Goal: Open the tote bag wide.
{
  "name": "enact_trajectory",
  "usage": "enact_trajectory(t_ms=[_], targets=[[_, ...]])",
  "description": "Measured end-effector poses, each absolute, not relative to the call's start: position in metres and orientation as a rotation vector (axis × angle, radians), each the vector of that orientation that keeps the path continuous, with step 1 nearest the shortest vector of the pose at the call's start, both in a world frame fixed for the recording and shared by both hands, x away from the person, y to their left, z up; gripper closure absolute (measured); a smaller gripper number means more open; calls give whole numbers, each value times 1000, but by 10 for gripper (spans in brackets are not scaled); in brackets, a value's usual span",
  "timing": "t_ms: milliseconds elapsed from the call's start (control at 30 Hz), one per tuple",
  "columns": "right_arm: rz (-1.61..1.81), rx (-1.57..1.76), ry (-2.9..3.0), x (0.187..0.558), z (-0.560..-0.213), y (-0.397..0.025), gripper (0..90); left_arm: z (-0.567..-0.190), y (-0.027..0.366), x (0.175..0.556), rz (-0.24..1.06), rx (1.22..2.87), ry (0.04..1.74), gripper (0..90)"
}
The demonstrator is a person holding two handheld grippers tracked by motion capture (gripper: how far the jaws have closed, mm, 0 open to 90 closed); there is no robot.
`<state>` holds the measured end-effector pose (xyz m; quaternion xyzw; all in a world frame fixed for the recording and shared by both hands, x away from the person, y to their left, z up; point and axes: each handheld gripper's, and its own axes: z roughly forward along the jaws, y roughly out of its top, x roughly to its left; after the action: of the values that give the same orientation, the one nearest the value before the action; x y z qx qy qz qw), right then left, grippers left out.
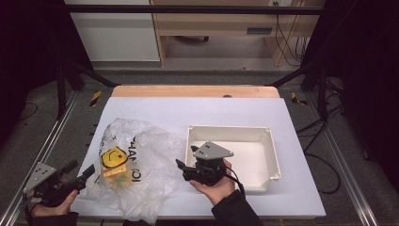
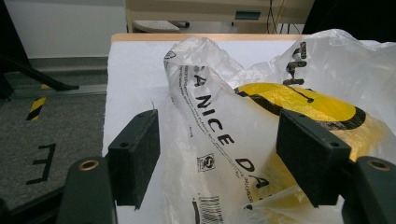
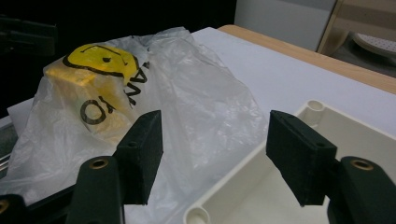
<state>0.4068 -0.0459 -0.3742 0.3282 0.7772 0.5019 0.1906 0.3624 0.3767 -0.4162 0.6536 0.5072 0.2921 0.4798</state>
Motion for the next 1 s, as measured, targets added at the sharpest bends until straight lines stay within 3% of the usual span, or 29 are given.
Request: enact_trajectory(t_ms=[567, 1000], targets=[[1405, 840, 2286, 405, -391, 8, 422, -416, 376, 362, 715, 1602, 1233, 309], [1366, 815, 2373, 401, -417, 38, 391, -416, 376, 361, 714, 1604, 1228, 306]])
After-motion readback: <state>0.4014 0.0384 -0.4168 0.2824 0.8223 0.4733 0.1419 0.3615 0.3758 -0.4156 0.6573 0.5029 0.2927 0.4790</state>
